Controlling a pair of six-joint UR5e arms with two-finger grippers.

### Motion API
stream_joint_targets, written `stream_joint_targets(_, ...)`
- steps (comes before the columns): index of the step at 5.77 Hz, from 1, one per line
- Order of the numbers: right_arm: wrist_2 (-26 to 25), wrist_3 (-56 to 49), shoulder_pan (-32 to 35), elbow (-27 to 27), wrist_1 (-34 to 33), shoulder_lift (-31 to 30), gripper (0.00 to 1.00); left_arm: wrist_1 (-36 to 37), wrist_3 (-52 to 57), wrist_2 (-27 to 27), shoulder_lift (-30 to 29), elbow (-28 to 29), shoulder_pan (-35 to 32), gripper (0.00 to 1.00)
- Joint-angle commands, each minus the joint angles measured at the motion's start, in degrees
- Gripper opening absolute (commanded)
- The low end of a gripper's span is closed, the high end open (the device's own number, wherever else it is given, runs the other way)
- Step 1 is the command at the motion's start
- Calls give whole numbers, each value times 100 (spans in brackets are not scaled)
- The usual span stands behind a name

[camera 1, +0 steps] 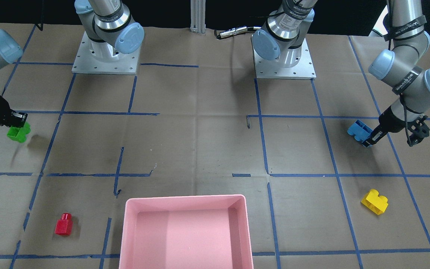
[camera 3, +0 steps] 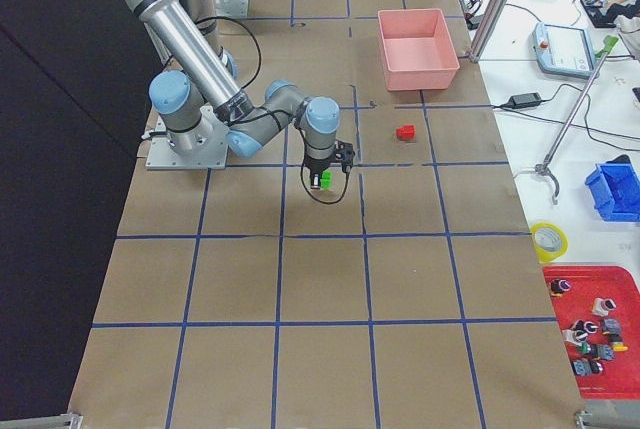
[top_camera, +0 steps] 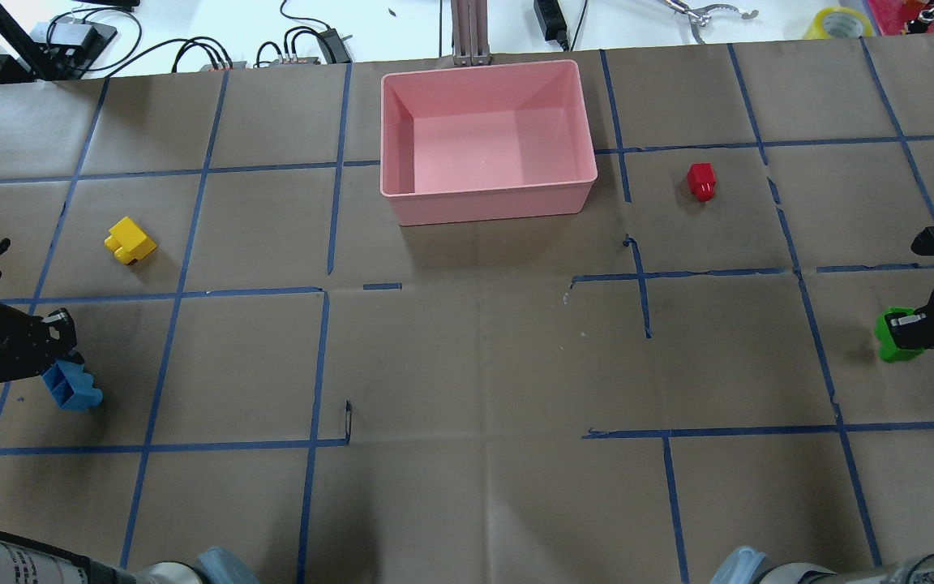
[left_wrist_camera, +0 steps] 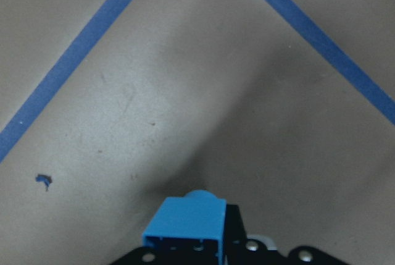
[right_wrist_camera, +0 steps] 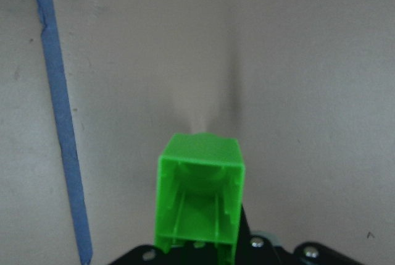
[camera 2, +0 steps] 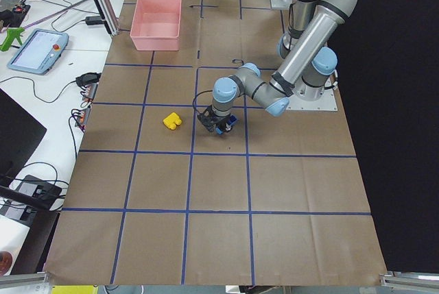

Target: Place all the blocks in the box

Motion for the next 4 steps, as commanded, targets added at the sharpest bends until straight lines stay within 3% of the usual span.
stream_joint_targets(1,-5,-20,-2,-415,748,-204,9,-109,66,-35,27,161,-30,0)
stream_joint_targets(2,-5,14,-2,-608,793,-213,9,-572,66,-44,210,615,-204,0)
stream_joint_targets(4,108,102,85,-1973,1728,-510,1,-2537,40,-27,335,2333,-721,0)
